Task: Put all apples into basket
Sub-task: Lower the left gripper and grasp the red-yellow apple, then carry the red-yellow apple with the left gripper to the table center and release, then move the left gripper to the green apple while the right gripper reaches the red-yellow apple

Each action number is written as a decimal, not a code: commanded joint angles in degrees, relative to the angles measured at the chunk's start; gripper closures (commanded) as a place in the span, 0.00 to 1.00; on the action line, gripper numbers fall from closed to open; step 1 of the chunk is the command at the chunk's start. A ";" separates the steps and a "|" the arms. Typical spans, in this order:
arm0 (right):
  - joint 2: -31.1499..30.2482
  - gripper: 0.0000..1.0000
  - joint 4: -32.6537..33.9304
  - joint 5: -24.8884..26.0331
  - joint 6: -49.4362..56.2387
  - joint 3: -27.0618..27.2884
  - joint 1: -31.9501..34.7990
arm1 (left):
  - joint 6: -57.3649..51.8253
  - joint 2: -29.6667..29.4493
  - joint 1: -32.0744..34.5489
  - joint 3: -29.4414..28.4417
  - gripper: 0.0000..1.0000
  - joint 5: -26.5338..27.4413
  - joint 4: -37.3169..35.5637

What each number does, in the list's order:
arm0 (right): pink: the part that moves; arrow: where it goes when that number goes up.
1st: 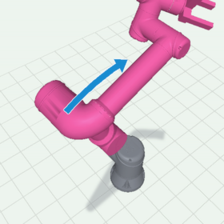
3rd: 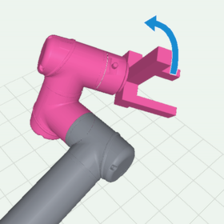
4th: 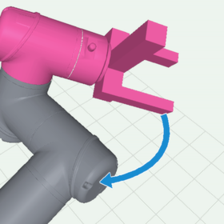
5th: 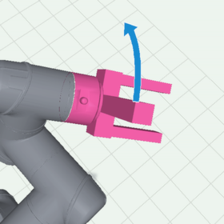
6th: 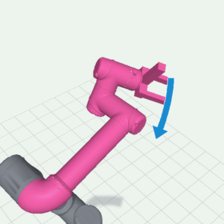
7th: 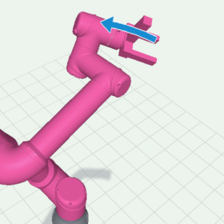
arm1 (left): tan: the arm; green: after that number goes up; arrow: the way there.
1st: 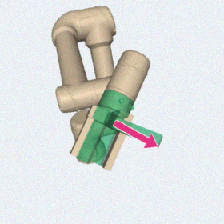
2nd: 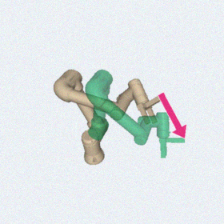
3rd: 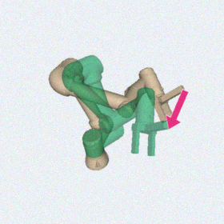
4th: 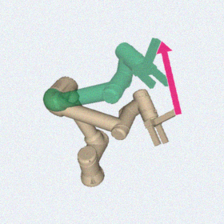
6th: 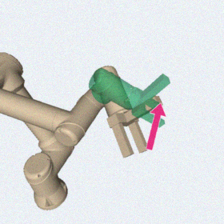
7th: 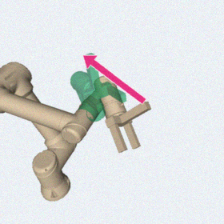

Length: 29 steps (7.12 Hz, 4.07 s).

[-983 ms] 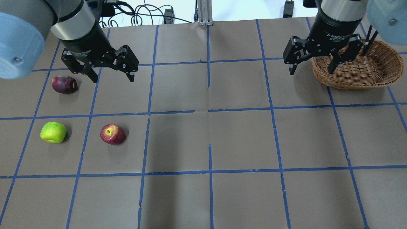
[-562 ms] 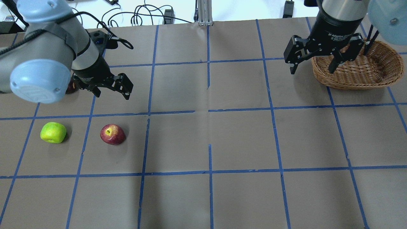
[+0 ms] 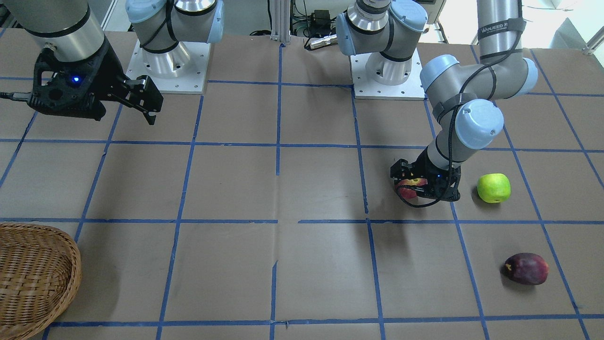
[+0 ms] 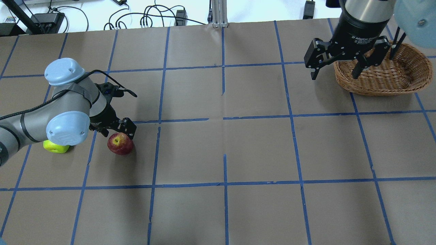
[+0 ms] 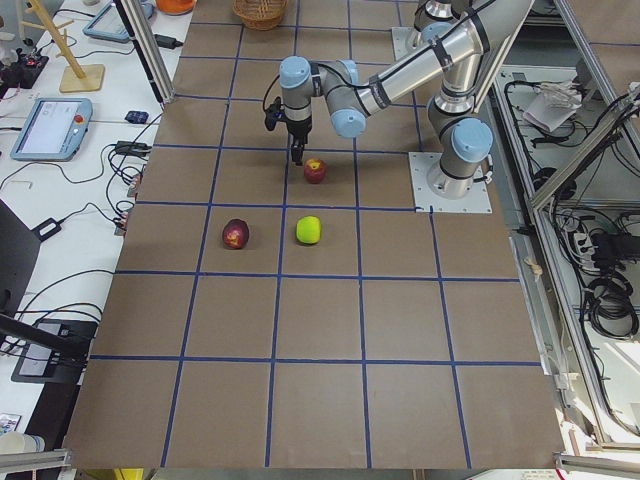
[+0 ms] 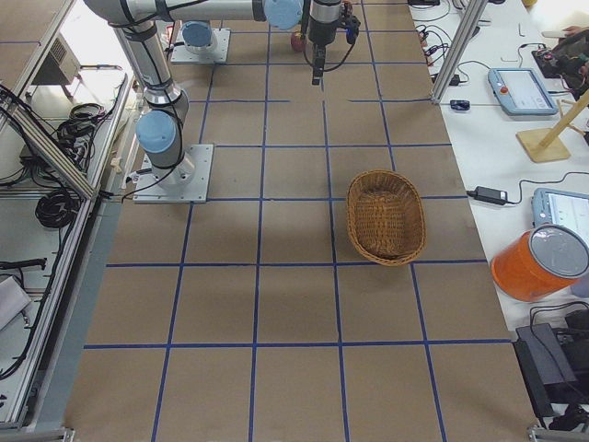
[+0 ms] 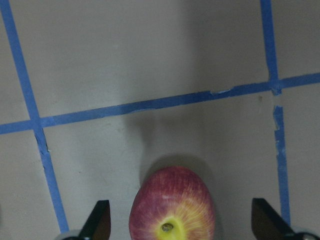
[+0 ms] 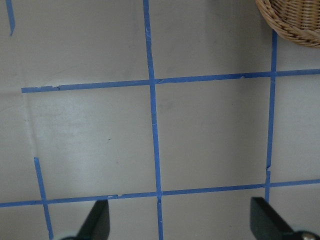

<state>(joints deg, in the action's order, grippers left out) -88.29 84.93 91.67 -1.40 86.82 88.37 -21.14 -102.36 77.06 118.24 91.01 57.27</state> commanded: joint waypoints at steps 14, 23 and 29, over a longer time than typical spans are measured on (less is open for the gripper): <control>-0.04 0.00 0.15 0.00 -0.09 0.01 0.13 | 53.76 -17.08 31.92 -19.88 0.01 -11.47 -7.53; 1.97 0.00 5.29 -1.14 -7.01 4.13 0.83 | -2.06 -2.06 -3.02 -27.01 0.02 9.13 23.94; 21.63 0.00 27.99 -12.48 -24.85 3.88 18.14 | -24.36 -5.21 -21.34 -10.94 0.00 8.75 10.33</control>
<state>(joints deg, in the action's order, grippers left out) -70.95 107.92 80.71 -22.26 90.51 104.21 -42.61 -106.56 56.68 104.56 99.88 69.69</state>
